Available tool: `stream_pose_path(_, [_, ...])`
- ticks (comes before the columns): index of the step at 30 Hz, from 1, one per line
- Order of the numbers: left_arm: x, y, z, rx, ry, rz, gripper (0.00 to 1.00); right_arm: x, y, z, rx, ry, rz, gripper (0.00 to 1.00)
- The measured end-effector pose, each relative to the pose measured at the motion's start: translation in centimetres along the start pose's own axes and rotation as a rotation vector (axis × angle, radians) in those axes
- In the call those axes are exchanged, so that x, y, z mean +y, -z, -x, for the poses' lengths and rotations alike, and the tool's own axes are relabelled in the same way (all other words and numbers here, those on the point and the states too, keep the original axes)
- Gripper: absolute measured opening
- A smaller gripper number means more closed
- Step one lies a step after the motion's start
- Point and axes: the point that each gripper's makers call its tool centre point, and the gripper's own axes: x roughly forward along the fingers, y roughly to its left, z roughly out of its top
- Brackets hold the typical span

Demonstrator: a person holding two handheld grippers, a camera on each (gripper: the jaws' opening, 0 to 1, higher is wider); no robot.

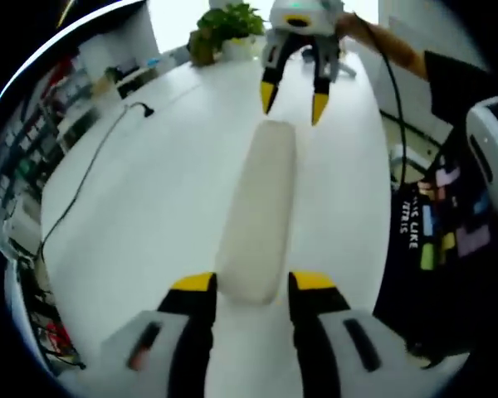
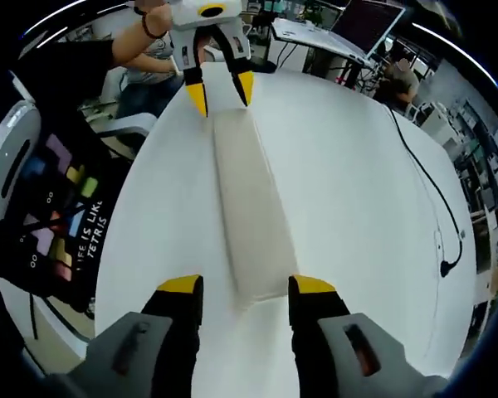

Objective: Arrange the utensils inside the cutlery case until each visible utensil rests in its matching compartment.

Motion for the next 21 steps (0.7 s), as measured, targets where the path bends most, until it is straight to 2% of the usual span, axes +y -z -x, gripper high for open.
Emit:
stream_pose_path(4, [0.2,0.1,-0.3,-0.051,-0.014,0.011,0.43,-0.2,0.5,-0.3,-0.045,0.024,-0.020,0.48])
stream_pose_path(6, [0.7,-0.2,-0.5,-0.099,-0.036,0.023,0.45,-0.3,0.9,-0.6,-0.069,0.037,-0.027,0.49])
stream_pose_path(12, [0.8,0.1,-1.0,-0.189,-0.048,0.077,0.47,-0.8,0.7,-1.4,-0.230,0.080,-0.080,0.51])
stream_pose_path(17, [0.9,0.6,-1.4,-0.248,-0.072,0.106,0.52,-1.1,0.8,-1.3,-0.284,0.115,-0.101,0.51])
stream_pose_path(21, [1.1,0.8,-1.8,-0.294,-0.091,0.138,0.55,-1.6,1.6,-2.0,-0.287,0.148,-0.118,0.52])
